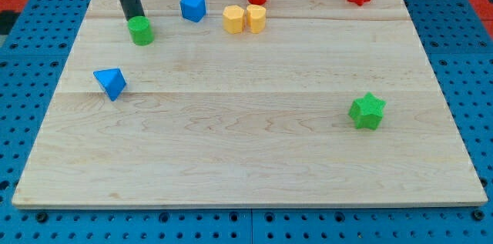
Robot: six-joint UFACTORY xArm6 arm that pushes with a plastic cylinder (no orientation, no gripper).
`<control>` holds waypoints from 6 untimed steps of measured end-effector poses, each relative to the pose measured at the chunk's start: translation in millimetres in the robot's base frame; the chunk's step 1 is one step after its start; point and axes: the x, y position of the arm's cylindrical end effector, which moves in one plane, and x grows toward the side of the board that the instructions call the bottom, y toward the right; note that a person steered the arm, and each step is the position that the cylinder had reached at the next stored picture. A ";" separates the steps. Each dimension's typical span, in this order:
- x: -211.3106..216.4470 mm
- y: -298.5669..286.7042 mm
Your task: Move the green circle towards blue triangle
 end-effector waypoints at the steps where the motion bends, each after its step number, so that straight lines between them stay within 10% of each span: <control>1: 17.7 14.9; 6: 119.6 17.1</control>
